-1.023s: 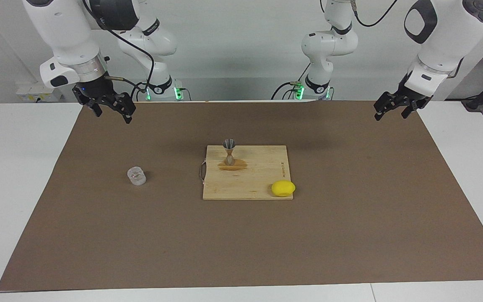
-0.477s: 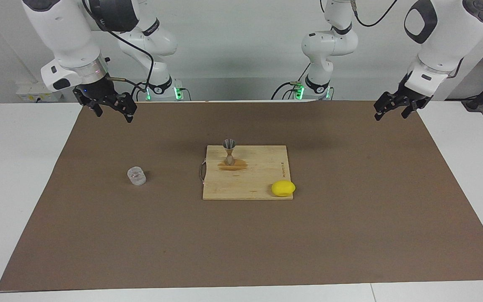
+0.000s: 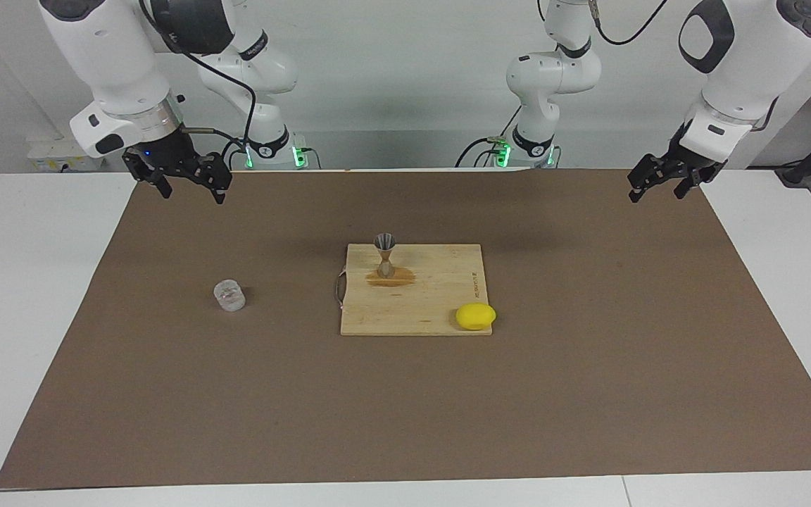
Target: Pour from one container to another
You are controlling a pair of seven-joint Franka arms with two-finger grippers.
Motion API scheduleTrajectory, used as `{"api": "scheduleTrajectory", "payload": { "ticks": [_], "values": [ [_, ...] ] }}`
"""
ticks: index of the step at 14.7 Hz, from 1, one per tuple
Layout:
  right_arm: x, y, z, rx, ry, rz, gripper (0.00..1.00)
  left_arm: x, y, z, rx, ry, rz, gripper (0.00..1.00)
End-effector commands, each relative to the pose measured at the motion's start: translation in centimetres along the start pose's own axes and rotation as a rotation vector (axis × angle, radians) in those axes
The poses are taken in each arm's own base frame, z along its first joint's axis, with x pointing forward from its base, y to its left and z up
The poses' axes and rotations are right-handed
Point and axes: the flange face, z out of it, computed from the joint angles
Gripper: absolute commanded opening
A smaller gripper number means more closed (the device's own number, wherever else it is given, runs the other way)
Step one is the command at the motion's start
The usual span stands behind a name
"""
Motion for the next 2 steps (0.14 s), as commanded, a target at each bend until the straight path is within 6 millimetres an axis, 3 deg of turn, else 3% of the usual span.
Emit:
{"api": "scheduleTrajectory", "payload": {
  "ticks": [1, 2],
  "values": [
    [-0.21, -0.01, 0.15, -0.010, -0.008, -0.024, 0.99, 0.04, 0.14, -0.56, 0.019, 0.013, -0.009, 1.00],
    [-0.21, 0.07, 0.16, -0.010, -0.010, -0.020, 0.99, 0.03, 0.13, -0.49, 0.019, 0.011, -0.008, 1.00]
  ]
}}
